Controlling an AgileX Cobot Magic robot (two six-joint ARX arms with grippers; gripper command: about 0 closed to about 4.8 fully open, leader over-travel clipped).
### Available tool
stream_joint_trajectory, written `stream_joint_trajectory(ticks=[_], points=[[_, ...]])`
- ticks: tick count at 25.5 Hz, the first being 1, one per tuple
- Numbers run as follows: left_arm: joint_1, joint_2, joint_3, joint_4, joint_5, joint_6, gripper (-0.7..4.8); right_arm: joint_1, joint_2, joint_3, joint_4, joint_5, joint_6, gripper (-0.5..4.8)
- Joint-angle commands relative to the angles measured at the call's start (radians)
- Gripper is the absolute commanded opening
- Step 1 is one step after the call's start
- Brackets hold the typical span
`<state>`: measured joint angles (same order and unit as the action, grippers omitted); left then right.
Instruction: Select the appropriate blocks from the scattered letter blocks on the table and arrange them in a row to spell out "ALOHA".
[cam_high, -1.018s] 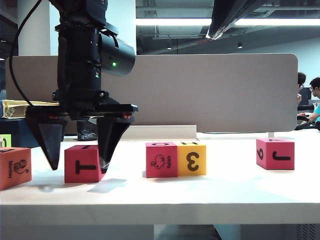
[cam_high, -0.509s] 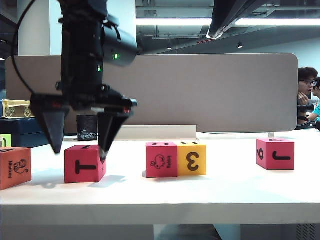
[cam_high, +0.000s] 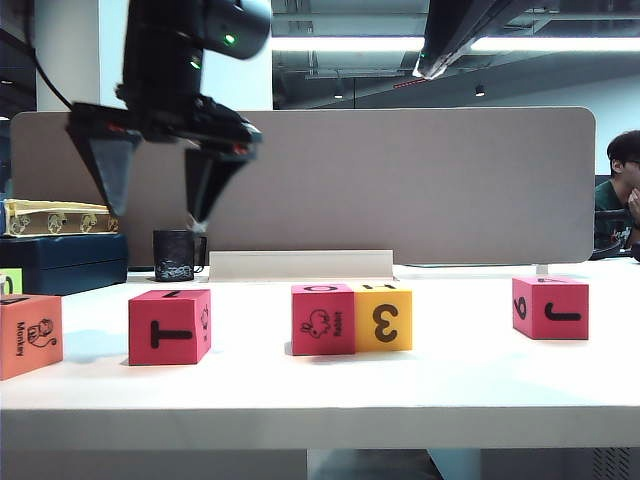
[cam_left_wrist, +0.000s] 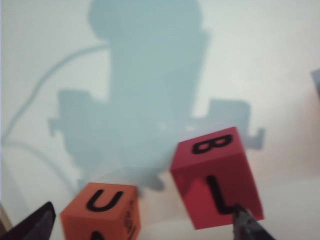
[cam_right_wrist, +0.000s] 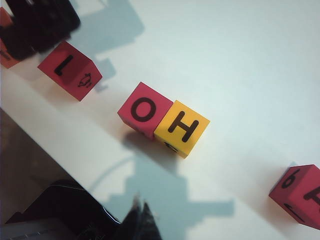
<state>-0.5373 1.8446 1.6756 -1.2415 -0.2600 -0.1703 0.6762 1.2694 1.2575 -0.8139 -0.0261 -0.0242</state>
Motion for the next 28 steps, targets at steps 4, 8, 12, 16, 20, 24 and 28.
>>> stream_joint_trajectory(ticks=[4, 8, 12, 16, 20, 24, 28], points=[[0.095, -0.1, 0.002, 0.021, 0.023, 0.014, 4.79, 0.001, -0.004, 0.007, 0.007, -0.002, -0.002, -0.05], [0.158, -0.163, -0.004, 0.024, 0.128, 0.02, 4.79, 0.001, -0.004, 0.007, 0.01, -0.002, -0.002, -0.05], [0.193, -0.241, -0.067, 0.068, 0.161, 0.032, 4.79, 0.001, -0.004, 0.007, 0.02, -0.002, -0.002, -0.05], [0.193, -0.303, -0.182, 0.138, 0.161, 0.032, 4.79, 0.001, -0.004, 0.007, 0.024, -0.002, -0.002, -0.05], [0.193, -0.348, -0.311, 0.212, 0.195, 0.031, 4.79, 0.001, -0.005, 0.007, 0.022, -0.002, -0.002, -0.05], [0.193, -0.409, -0.471, 0.291, 0.193, 0.027, 4.79, 0.003, -0.004, 0.007, 0.017, -0.003, -0.002, -0.05], [0.193, -0.459, -0.566, 0.34, 0.157, 0.013, 4.79, 0.016, -0.005, 0.007, 0.018, -0.003, -0.002, -0.05]])
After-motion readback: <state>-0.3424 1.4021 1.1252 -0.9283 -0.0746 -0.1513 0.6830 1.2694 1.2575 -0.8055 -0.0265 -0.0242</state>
